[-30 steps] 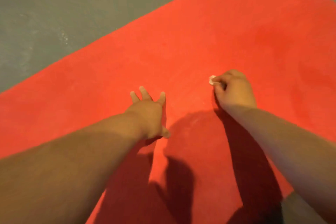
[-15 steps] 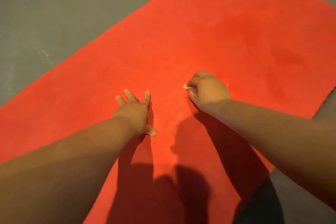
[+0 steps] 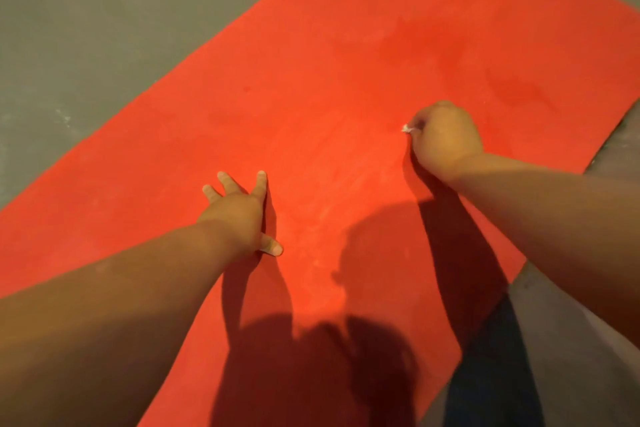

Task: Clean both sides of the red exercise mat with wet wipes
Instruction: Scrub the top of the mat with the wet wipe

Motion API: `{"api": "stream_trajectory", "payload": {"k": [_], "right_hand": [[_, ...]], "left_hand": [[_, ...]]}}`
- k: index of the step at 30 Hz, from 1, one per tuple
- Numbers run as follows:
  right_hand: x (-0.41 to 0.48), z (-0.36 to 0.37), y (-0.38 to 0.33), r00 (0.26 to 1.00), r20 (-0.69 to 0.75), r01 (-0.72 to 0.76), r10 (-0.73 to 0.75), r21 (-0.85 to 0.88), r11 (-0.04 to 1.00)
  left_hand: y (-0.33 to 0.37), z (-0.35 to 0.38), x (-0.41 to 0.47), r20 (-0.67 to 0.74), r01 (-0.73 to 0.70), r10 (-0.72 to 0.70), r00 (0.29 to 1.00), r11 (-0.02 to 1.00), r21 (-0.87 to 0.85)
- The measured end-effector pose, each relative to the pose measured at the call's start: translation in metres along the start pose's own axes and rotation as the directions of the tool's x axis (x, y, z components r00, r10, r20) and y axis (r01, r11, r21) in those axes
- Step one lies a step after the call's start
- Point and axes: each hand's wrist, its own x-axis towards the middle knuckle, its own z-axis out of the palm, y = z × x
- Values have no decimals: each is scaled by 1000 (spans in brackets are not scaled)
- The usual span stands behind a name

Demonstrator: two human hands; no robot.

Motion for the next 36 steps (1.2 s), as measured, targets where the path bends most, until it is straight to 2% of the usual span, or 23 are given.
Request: {"api": "stream_trajectory", "payload": {"k": [2,4,6,7,8,9,10,12,14,15,17,20,21,23,24,25,26,27,29,31,32,33,36], "right_hand": [[-29,10,-27,996,27,80,-80,19,997],[-71,25,-55,954,40,290,-297,137,947],[-108,32,-67,825,139,513,-548,222,829],[-110,32,-64,761,175,588,-625,223,778],[-102,30,-56,727,192,626,-659,209,751],[-86,26,-47,753,169,614,-637,168,771],[-66,22,-32,825,94,546,-557,116,829],[-26,5,2,967,-15,253,-252,52,966],[-5,-10,30,999,-44,-29,31,36,999],[-3,-10,30,995,-47,-84,85,31,996],[-20,-5,10,998,6,-67,66,35,997],[-74,16,-29,978,9,206,-209,115,972],[-93,20,-39,946,28,315,-322,150,937],[-116,22,-47,826,140,514,-546,209,832],[-115,22,-44,767,176,583,-618,211,784],[-106,19,-37,750,179,607,-637,200,769],[-91,16,-29,789,150,573,-596,171,801],[-73,10,-17,864,92,483,-495,121,867],[-36,-10,15,986,-14,165,-165,32,986],[-13,-26,40,990,-21,-137,137,3,991],[-12,-28,38,984,1,-176,176,-18,984],[-20,-26,28,988,26,-153,154,-33,988],[-75,-4,-18,994,43,94,-96,41,995]], "left_hand": [[1,0,0,0,-3,3,1000,1000,-5],[1,-1,0,-5,1,-1,1000,1000,-7],[1,-2,-1,-7,4,-4,1000,1000,0],[1,-3,-1,-4,5,-5,1000,1000,2],[1,-3,0,1,8,-8,1000,1000,1],[2,-3,0,5,10,-10,1000,1000,3],[1,-2,1,8,11,-11,1000,1000,9],[0,-1,2,7,18,-18,1000,1000,18],[-1,-1,3,-3,14,-14,1000,1000,24],[-1,-1,2,-3,14,-14,1000,1000,21],[0,-1,1,-1,18,-18,1000,1000,15],[2,-6,-6,7,38,-38,999,998,50],[4,-8,-9,9,43,-44,999,997,63],[16,-14,-15,14,44,-46,999,992,114],[28,-15,-20,0,24,-24,1000,989,148],[40,-14,-22,-6,-9,11,1000,984,179],[52,-9,-23,0,-39,40,999,978,204],[59,-3,-24,14,-45,43,999,976,212],[62,7,-25,39,-39,32,999,974,223],[55,8,-24,41,-69,62,997,975,211],[52,7,-26,57,-80,70,996,977,198],[51,7,-27,61,-85,76,995,981,175],[57,9,-29,46,-62,56,997,990,127]]}}
